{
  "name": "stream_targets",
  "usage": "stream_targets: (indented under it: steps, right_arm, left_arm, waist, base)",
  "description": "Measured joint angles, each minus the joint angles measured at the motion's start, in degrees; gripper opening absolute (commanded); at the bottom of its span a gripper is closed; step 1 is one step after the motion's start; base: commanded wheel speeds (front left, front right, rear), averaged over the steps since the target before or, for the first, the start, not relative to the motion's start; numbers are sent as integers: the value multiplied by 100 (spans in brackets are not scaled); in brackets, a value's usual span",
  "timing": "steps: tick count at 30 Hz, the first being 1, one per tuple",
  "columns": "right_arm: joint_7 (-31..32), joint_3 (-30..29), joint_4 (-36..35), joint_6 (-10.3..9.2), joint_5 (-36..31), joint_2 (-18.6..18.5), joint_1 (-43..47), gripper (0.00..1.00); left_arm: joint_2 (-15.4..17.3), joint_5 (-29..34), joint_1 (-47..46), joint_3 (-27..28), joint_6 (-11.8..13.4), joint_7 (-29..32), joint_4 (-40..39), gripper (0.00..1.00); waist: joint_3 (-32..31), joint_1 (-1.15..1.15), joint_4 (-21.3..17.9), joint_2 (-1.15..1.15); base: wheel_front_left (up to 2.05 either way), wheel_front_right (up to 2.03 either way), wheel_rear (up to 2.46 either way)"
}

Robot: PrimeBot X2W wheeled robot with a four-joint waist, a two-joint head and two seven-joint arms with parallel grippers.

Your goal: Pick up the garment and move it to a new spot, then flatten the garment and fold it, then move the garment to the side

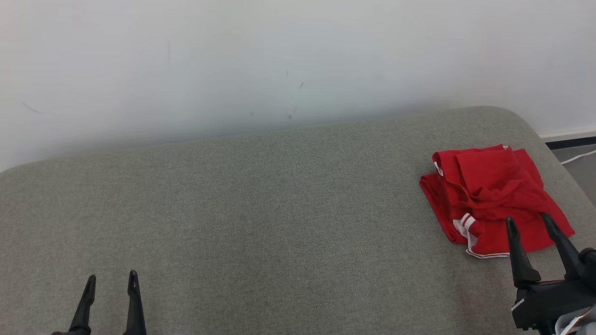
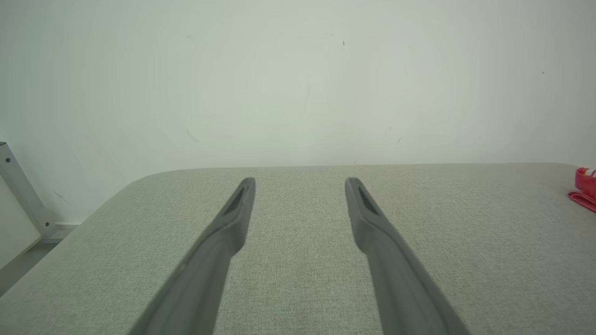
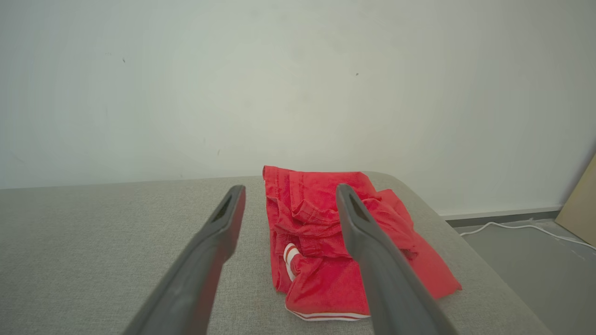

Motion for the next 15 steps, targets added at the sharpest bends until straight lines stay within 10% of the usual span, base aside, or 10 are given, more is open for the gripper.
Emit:
stream_targets:
  steps: [7, 8, 15]
  right_arm:
    - [0, -101, -31, 1, -108, 75, 104, 100]
    - [0, -108, -31, 1, -108, 99, 109, 0]
    - [45, 25, 224, 10, -87, 468, 332, 0]
  left_arm:
    - [-2, -2, -1, -22, -8, 0, -35, 100]
    - [-1, -9, -1, -25, -49, 0, -42, 0]
    - [-164, -58, 119, -51, -53, 5, 267, 0]
  waist:
    - [9, 0, 5, 0]
    - [10, 0, 8, 0]
    - [13, 0, 11, 0]
  base:
    - [0, 0, 0]
    - [0, 0, 0]
    - [0, 0, 0]
